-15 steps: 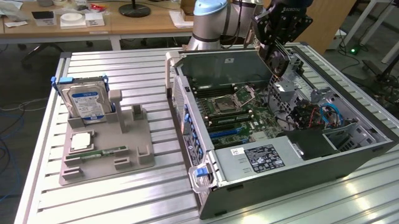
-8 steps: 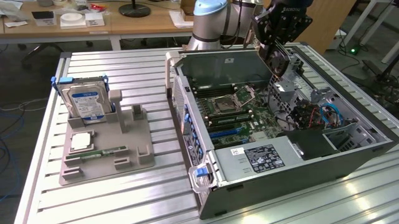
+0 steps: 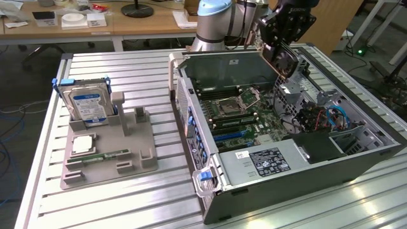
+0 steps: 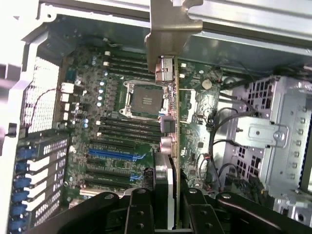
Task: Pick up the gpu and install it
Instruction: 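Insert the gpu into the slot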
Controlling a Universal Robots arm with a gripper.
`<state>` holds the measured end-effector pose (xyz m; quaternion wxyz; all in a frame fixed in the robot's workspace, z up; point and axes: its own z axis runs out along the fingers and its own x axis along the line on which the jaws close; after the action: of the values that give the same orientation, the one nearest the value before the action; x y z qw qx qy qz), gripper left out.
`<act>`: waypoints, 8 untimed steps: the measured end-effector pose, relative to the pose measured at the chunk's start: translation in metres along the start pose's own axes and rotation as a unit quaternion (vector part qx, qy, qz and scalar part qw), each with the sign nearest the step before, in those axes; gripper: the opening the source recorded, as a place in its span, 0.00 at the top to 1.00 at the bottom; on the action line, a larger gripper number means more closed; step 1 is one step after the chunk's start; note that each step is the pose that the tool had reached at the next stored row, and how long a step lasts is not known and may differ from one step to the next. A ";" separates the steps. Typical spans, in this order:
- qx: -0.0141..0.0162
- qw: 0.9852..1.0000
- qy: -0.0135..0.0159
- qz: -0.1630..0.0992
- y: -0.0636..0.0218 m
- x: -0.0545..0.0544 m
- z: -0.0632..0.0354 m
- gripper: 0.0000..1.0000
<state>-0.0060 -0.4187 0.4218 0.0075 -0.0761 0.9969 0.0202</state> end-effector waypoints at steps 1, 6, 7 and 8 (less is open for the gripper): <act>0.000 1.000 0.000 -0.008 0.0000 0.000 0.0000 0.72; -0.001 0.999 0.002 -0.042 0.0000 0.000 0.0000 0.72; -0.001 0.999 0.002 -0.049 0.0000 0.000 0.0000 0.72; -0.001 0.998 0.002 -0.056 0.0000 0.000 0.0000 0.72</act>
<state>-0.0061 -0.4187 0.4218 0.0063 -0.1318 0.9910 0.0206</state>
